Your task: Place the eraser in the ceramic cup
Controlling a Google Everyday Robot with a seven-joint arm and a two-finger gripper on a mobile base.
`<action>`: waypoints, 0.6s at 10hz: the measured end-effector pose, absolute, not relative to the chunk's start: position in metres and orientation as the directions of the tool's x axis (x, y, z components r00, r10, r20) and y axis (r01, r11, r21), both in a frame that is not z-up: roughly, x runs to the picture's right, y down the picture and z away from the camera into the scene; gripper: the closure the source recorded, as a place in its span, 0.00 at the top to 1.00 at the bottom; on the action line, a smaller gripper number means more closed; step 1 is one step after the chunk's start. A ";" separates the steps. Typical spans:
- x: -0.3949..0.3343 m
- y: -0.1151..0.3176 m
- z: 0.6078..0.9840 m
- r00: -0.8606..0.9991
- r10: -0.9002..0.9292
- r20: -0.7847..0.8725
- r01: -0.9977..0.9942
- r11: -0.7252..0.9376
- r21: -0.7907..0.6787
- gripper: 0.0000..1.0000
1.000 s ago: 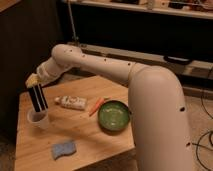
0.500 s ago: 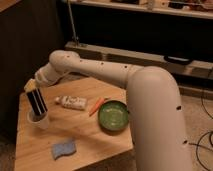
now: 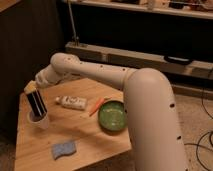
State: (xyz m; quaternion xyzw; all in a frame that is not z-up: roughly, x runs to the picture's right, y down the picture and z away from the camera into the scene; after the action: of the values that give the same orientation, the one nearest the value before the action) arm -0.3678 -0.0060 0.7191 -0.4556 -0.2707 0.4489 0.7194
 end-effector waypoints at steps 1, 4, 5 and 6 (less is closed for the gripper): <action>-0.369 -0.005 0.721 0.452 0.892 -0.016 -0.391 0.182 -0.902 0.00; -0.375 0.001 0.724 0.462 0.887 0.007 -0.363 0.196 -0.911 0.00; -0.377 0.004 0.725 0.468 0.883 0.024 -0.348 0.209 -0.914 0.00; -0.379 0.008 0.727 0.474 0.880 0.037 -0.337 0.220 -0.915 0.00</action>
State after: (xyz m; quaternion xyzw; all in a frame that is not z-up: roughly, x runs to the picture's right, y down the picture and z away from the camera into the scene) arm -0.3785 0.0078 0.7265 -0.4620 -0.2937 0.4203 0.7237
